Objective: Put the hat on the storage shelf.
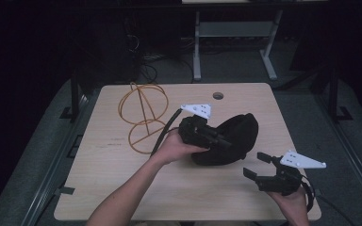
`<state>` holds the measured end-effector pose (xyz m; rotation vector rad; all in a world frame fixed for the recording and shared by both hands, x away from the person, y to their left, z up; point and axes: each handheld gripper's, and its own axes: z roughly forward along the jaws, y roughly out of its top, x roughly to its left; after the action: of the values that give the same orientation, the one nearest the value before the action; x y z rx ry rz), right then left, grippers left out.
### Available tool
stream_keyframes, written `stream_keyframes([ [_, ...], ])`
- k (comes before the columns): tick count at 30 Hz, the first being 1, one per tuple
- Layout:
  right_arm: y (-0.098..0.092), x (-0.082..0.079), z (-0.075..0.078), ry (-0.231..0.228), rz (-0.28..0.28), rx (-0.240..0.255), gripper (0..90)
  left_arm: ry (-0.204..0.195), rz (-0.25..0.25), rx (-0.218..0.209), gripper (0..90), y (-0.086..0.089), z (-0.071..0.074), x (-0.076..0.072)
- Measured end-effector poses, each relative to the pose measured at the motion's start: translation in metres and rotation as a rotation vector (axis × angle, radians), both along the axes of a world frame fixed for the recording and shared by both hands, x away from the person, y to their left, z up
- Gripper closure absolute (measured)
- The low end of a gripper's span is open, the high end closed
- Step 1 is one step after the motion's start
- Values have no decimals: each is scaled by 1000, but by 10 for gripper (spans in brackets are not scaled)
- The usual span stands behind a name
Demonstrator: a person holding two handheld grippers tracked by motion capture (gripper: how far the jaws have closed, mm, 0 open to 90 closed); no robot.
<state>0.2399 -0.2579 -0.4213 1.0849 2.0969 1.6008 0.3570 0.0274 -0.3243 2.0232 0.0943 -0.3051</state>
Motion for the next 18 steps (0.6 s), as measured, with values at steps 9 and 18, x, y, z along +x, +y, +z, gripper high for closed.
stream_keyframes([
  [9, 4, 15, 2, -42, -20, 70, 165, -10, -32, -15, 775, -10, 13, -1],
  [18, 1, 20, 5, -111, -17, 146, 372, -16, -65, -39, 776, -19, 22, -2],
])
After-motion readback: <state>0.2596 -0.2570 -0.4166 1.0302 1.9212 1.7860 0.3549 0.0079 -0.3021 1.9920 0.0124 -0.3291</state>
